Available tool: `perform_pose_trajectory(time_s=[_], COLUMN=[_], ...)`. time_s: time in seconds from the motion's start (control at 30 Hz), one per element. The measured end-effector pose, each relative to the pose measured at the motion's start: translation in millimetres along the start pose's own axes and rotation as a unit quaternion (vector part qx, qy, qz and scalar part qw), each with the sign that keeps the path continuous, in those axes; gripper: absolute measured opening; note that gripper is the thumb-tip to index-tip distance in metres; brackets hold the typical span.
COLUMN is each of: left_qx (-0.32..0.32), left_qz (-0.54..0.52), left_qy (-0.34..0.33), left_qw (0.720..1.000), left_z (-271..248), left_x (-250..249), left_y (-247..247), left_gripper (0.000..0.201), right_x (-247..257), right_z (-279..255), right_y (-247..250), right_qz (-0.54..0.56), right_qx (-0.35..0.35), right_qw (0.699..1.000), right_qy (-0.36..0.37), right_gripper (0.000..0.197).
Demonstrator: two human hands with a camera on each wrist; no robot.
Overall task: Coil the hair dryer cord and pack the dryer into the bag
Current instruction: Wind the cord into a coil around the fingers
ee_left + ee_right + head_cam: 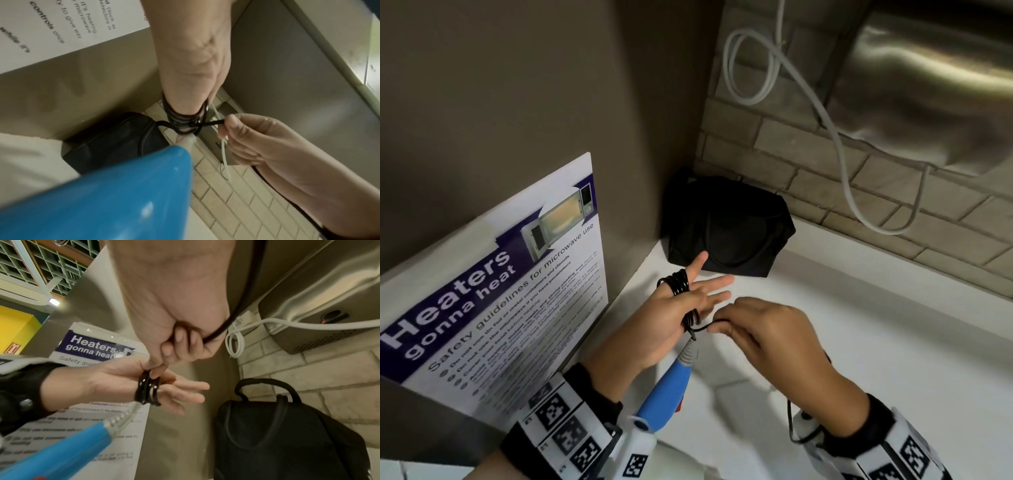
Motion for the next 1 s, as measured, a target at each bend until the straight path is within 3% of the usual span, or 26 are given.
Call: perform_pose_trajectory(time_s=[0.17,0.27,0.37,0.53,0.63,0.7,0.77,0.83,1.0], left_qx=[0.059,0.164,0.265,0.3,0.326,0.316,0.302,0.281,0.147], left_qz=[-0.043,0.01,0.078,0.065,0.016,-0.022,-0.048,-0.067,-0.088], left_qy=[0.043,0.067,0.11,0.148,0.162,0.159,0.153,0.149,0.119], left_qw=[0.996,0.984,0.955,0.94,0.931,0.935,0.94,0.946,0.978], left_z=[-4.3,-15.6,-24.9,-24.6,-24.5,-23.9,-23.5,-23.6,-22.6], left_x=[-2.5,-11.7,-16.4,-17.1,-20.8,-20.1,-17.8,-15.6,-12.0], left_y=[-1.8,-7.6,-12.0,-11.4,-11.7,-11.4,-11.0,-10.5,-11.5], left_gripper=[0.05,0.031,0.044,0.048,0.044,0.048,0.045,0.034,0.037], right_x=[-3.8,-5.2,-9.5,-12.6,-8.5,-3.5,-0.6,0.1,-1.9], right_z=[16.0,22.2,30.8,38.8,34.8,31.9,29.0,26.3,22.7], right_y=[10.3,9.3,6.5,-5.0,-12.3,-15.3,-19.5,-24.2,-26.1], right_qz=[0.001,0.036,0.138,0.314,0.45,0.529,0.566,0.585,0.591], right_qx=[-0.044,-0.065,-0.062,0.037,0.099,0.125,0.128,0.113,0.115], right_qw=[0.999,0.997,0.986,0.942,0.878,0.827,0.8,0.785,0.779], right_qy=[-0.022,-0.036,-0.07,-0.109,-0.128,-0.143,-0.152,-0.172,-0.174], right_gripper=[0.019,0.015,0.015,0.019,0.024,0.031,0.033,0.033,0.035])
Point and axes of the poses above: each hand's wrist, its own z-axis towards the middle knuckle, its own y-axis out of the back of the hand, x = y × z, the point moved 1 cm from there along z, towards the middle knuckle, and after that the axes turned 4 degrees about -z, right-handed, at the moved point
